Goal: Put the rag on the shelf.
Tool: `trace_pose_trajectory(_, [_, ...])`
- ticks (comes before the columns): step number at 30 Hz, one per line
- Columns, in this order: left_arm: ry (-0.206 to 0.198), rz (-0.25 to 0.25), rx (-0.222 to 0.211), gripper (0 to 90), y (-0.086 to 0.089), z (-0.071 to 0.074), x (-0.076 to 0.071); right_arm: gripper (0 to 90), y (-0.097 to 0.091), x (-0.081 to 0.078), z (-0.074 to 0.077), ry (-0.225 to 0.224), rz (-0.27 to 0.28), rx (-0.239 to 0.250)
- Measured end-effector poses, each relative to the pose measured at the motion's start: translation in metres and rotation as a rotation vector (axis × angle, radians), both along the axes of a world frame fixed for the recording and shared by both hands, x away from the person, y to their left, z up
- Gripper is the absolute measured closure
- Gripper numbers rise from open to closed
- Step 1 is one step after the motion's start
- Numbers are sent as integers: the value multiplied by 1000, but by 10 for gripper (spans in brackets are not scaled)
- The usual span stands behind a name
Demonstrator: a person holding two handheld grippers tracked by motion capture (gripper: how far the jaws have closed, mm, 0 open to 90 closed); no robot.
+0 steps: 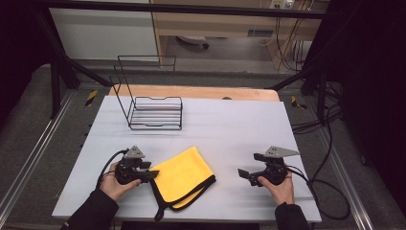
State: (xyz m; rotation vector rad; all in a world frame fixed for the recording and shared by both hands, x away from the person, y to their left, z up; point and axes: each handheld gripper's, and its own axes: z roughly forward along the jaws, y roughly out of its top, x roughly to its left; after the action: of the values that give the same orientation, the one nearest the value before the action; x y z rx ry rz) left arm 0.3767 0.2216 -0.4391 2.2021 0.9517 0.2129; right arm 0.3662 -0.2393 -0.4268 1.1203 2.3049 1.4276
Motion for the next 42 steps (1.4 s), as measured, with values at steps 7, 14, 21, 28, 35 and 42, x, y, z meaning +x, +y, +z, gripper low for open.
trace_pose_trajectory(7, [30,-4,3,553,-2,-2,-1,35,23,6,2,0,15,-7])
trace_pose_trajectory(14, [33,-16,6,610,-4,-3,-2,45,48,12,6,-3,21,-32])
trace_pose_trajectory(21, [27,-31,13,671,-6,-2,-3,43,80,21,9,-5,13,-87])
trace_pose_trajectory(28, [14,-43,26,718,-7,-1,-5,69,114,32,7,22,15,-90])
trace_pose_trajectory(35, [13,-42,29,747,-8,-1,-6,255,139,47,-4,71,24,-86])
trace_pose_trajectory(42, [10,-47,30,749,-8,-1,-6,426,148,52,-22,110,35,-123])
